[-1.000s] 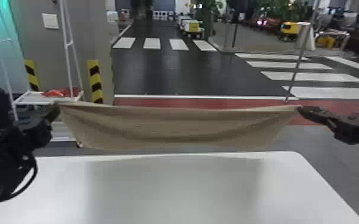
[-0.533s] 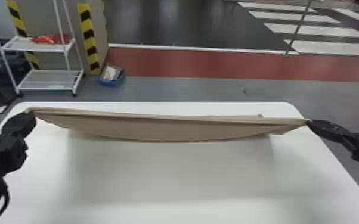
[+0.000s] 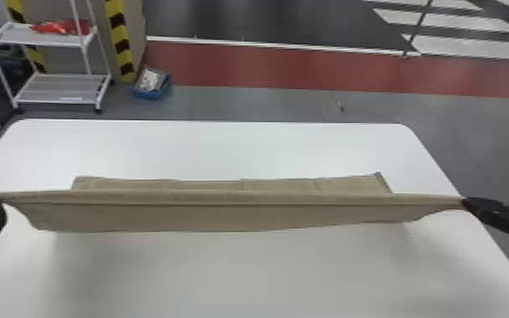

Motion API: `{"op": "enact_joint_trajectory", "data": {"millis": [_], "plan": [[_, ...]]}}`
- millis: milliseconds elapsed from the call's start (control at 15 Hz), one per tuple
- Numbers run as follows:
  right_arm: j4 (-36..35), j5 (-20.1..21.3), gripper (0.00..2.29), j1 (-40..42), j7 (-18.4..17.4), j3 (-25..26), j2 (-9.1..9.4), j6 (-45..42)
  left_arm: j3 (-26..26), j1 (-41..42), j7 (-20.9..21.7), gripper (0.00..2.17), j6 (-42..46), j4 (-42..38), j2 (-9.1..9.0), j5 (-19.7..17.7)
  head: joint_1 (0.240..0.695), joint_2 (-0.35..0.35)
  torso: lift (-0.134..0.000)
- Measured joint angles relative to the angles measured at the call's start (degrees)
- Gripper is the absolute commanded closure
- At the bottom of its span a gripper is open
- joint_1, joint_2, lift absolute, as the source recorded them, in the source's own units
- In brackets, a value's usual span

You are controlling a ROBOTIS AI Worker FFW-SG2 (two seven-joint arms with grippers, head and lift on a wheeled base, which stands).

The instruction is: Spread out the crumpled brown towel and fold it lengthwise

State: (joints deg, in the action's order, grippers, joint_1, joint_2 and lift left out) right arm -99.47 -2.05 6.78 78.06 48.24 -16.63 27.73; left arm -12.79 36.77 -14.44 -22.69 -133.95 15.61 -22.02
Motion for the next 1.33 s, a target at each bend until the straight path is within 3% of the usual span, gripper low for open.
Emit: {"op": "enact_joint_trajectory", "data": {"millis": [67,200,467,533,667,733,800,867,1000,1133,1200,1333], "plan": [[-0.36,-0.31,1.69,0.47,-0.16,0.79,-0.22,0.66,-0.46,1.35,-1.89,1.36,-2.00,-2.16,-0.20,0.57,0.695,-0.180,-0.124],[-0.45,0.41,1.69,-0.33,-0.02,-0.12,-0.66,1.15,0.08,1.26,-0.96,1.36,-5.23,-4.12,-0.26,2.56,0.695,-0.188,-0.124],[3.47,5.66,1.68,-7.27,-0.02,-4.70,-1.27,4.72,4.47,-7.26,-0.19,1.36,-14.19,-0.87,-0.15,6.35,0.695,-0.177,-0.124],[4.37,6.32,1.49,-8.44,-0.01,-5.46,-1.39,5.51,5.40,-8.81,-0.10,1.36,-15.55,0.00,-0.17,7.05,0.695,-0.178,-0.124],[4.89,5.40,0.48,-8.93,-0.01,-6.13,-1.22,6.44,6.35,-10.52,0.07,1.36,-16.56,1.65,-0.21,7.50,0.695,-0.170,-0.124],[4.40,3.30,0.12,-7.81,-0.01,-5.76,-0.92,7.39,6.48,-10.96,0.08,1.36,-16.61,2.44,-0.19,7.47,0.695,-0.165,-0.124],[2.96,0.79,0.00,-5.67,-0.01,-5.35,-0.31,8.32,6.53,-11.34,0.22,1.36,-16.64,3.30,-0.09,7.32,0.695,-0.161,-0.124],[0.94,-0.98,0.01,-3.27,-0.01,-5.15,0.81,8.61,6.54,-11.70,0.52,1.36,-16.63,4.05,0.04,7.11,0.695,-0.151,-0.124],[-4.23,-3.25,0.05,2.70,-0.01,-5.15,5.20,6.26,6.61,-12.40,0.90,1.36,-16.49,5.35,0.19,6.51,0.695,-0.120,-0.124],[-8.05,-4.13,0.19,8.80,-0.62,-6.67,11.87,-2.89,6.75,-13.10,1.55,1.36,-16.25,6.51,0.21,5.27,0.695,-0.053,-0.124],[-9.90,-4.18,0.27,12.84,-3.26,-9.15,15.03,-8.83,6.93,-13.53,1.95,1.36,-16.14,7.21,0.24,4.50,0.695,-0.033,-0.124],[-13.68,-3.63,0.41,19.20,-7.44,-14.35,16.35,-14.52,7.34,-14.00,2.15,1.36,-15.92,7.93,0.29,3.99,0.695,0.009,-0.124]]}}
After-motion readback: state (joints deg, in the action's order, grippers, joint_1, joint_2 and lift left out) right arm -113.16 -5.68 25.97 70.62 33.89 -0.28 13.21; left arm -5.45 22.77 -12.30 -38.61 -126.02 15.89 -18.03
